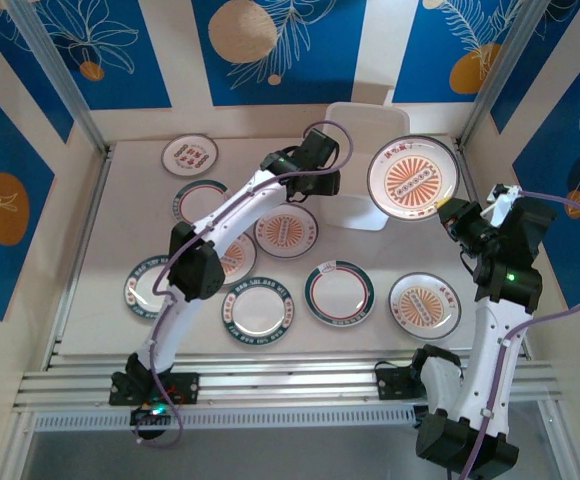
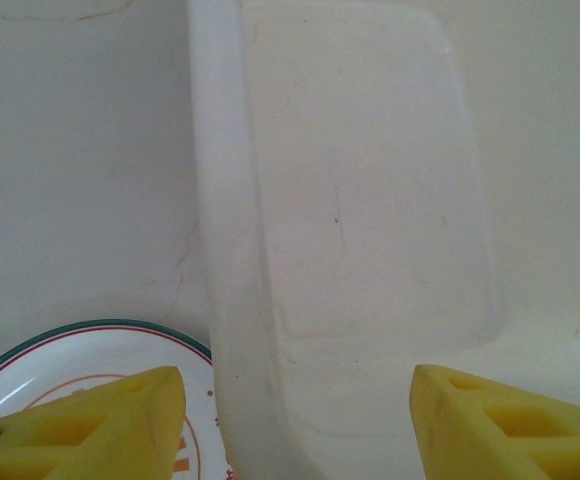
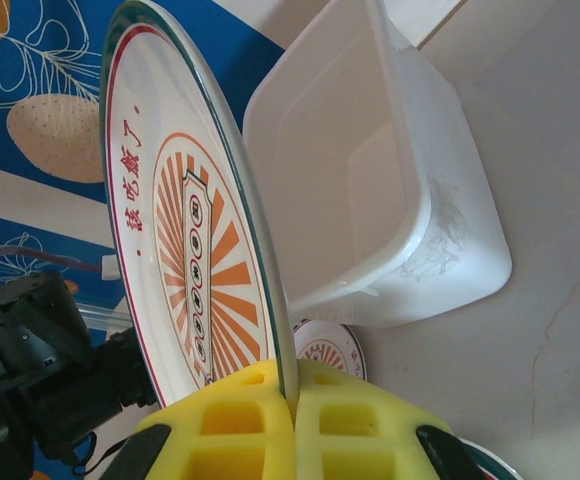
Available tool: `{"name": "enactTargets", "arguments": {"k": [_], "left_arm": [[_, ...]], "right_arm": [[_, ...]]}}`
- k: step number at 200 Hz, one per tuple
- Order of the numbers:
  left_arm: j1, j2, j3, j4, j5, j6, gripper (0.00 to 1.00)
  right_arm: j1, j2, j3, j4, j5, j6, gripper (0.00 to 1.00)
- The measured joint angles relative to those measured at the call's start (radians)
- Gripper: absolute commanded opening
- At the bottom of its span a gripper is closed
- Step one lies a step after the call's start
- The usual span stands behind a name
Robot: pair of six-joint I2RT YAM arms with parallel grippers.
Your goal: Place the plates into the plastic bin on the countertop
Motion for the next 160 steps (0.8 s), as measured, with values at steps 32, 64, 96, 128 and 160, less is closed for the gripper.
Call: {"name": "enactTargets", "arguments": {"k": [32, 64, 96, 128, 160], "left_arm": [[0.0, 0.0, 0.0, -0.005, 0.037, -0.037, 0.47], [-0.001, -0.044, -0.076, 0.021, 0.065, -0.101, 0.43], [-0.006, -0.114, -0.184, 0.042, 0.092, -0.175, 0.4], [-0.014, -0.176, -0.287, 0.084, 0.127, -0.265, 0.37], [-0.035, -0.221, -0.357, 0.113, 0.147, -0.344, 0.37]], "right_arm": [[0.0, -0.002, 0.0, 0.0, 0.0, 0.0, 0.0], [0.0, -0.015, -0.012, 0.011, -0.001, 0.004, 0.0], [0.002, -0.028, -0.03, 0.022, -0.002, 0.004, 0.0], [0.006, -0.029, -0.03, 0.033, -0.007, 0.004, 0.0], [0.013, -0.029, -0.03, 0.046, -0.008, 0.014, 0.0]]}}
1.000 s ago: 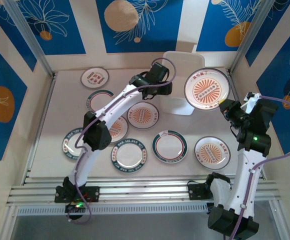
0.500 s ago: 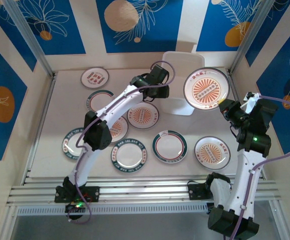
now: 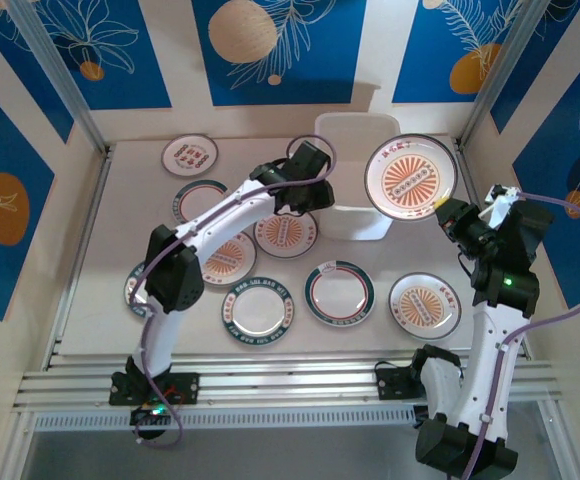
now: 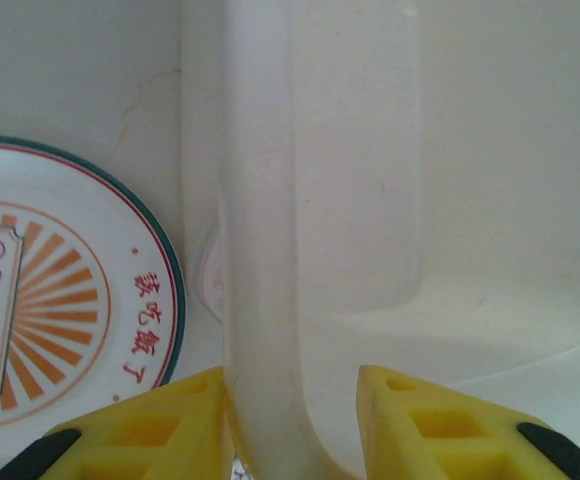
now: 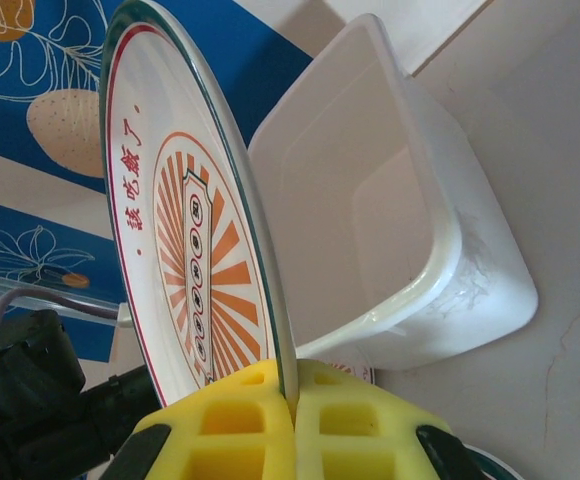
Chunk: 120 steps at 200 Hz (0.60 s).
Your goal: Place the plates into the plastic bin on the countertop
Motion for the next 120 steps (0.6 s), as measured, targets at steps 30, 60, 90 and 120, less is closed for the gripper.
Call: {"name": "enactTargets", "arguments": {"k": [30, 60, 90, 120], "left_arm": [[-0.037, -0.016, -0.028, 0.021, 0.003, -0.045, 0.37], [-0.066, -0.055, -0.094, 0.06, 0.004, -0.084, 0.37], [-0.074, -0.095, -0.155, 0.087, 0.004, -0.097, 0.43], [-0.074, -0.118, -0.165, 0.102, 0.003, -0.067, 0.54]], "right_arm": [[0.003, 0.0, 0.0, 0.007, 0.0, 0.022, 0.0], [0.006, 0.024, 0.0, 0.014, 0.0, 0.05, 0.0], [0.035, 0.113, 0.027, 0.01, 0.013, 0.067, 0.0], [0.101, 0.187, 0.075, 0.003, 0.083, 0.088, 0.0]]}}
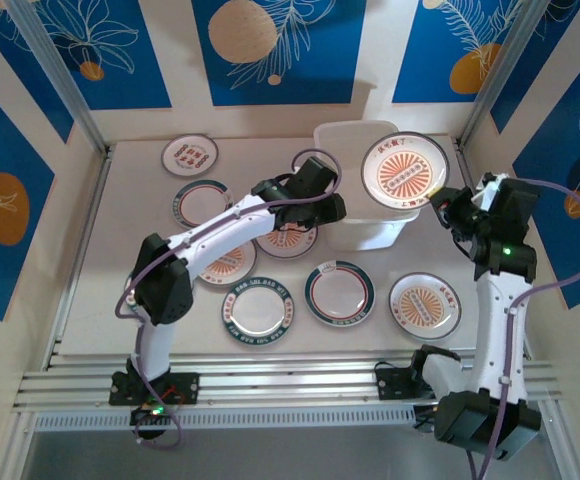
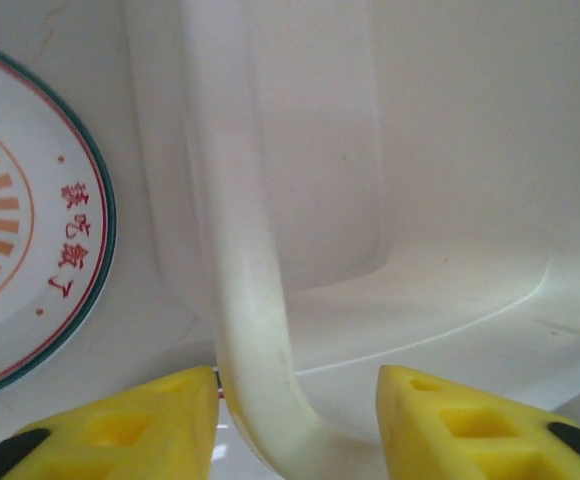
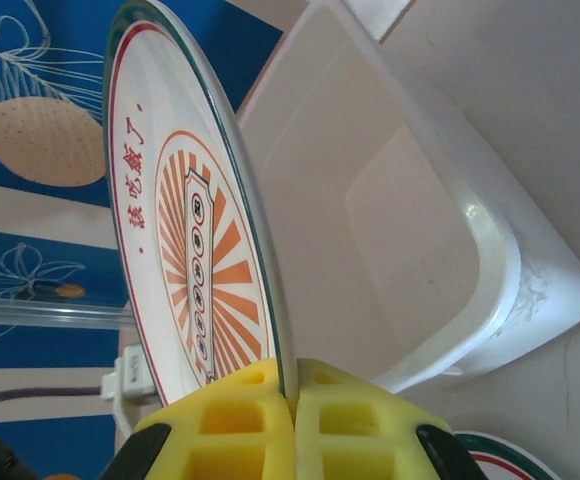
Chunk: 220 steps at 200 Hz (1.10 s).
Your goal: Place the plates into the plastic bin on the countertop
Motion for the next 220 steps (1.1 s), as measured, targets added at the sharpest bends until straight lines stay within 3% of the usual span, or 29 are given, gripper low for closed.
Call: {"name": "enactTargets", "arguments": {"k": [19, 85, 113, 164, 220], "left_arm": [[0.0, -0.02, -0.005, 0.013, -0.004, 0.035, 0.61], [0.042, -0.243, -0.203, 0.116, -0.085, 0.256, 0.64], [0.138, -0.328, -0.274, 0.15, -0.078, 0.338, 0.67], [0.399, -0.388, -0.369, 0.165, 0.052, 0.43, 0.69], [0.5, -0.446, -0.462, 0.16, 0.124, 0.5, 0.7]], "right_arm": [[0.061, 0.048, 0.051, -0.003, 0.054, 0.019, 0.0], [0.255, 0.227, 0.158, -0.003, 0.288, 0.122, 0.0], [0.325, 0.312, 0.212, -0.009, 0.409, 0.191, 0.0], [0.442, 0.509, 0.365, -0.054, 0.586, 0.328, 0.0], [0.513, 0.743, 0.546, -0.109, 0.712, 0.432, 0.0]]}}
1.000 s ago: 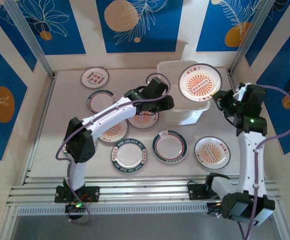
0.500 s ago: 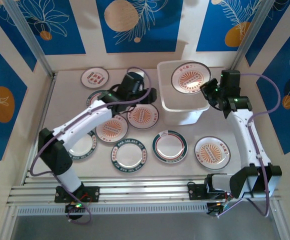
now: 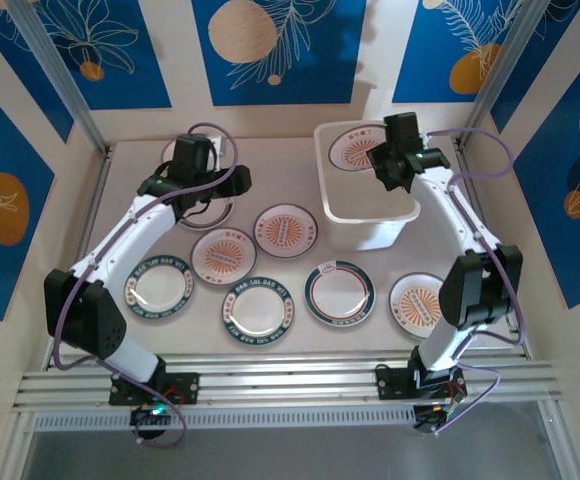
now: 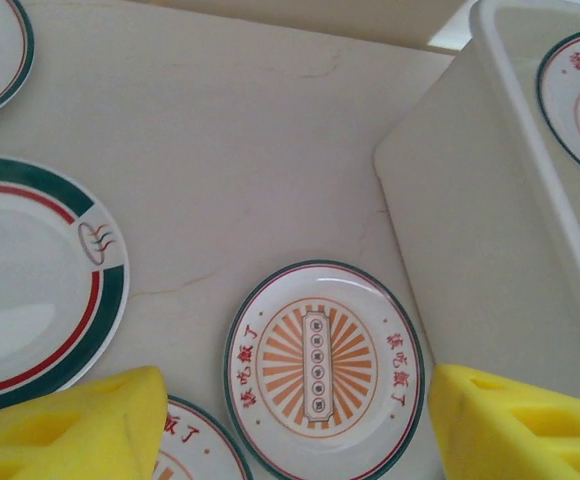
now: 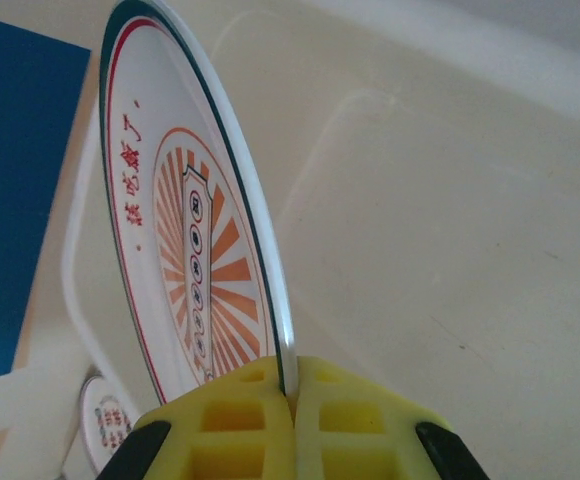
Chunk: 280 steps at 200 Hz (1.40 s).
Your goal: Place the plates into the plastic bin on the countertop
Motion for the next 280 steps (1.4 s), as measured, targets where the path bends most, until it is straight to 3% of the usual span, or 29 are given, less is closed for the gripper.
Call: {"name": "enactTargets", "arguments": {"k": [92, 250, 280], "left_arm": [[0.072, -0.016, -0.084, 0.001, 0.033, 0.013, 0.71], [0.083, -0.026, -0.116, -0.023, 0.033, 0.026, 0.73], [0.084, -0.029, -0.125, -0.031, 0.04, 0.026, 0.73]], "right_arm": [[0.037, 0.163, 0.037, -0.055, 0.075, 0.14, 0.0], [0.065, 0.37, 0.064, 0.06, 0.086, 0.259, 0.0], [0.072, 0.371, 0.064, 0.063, 0.097, 0.259, 0.21]]}}
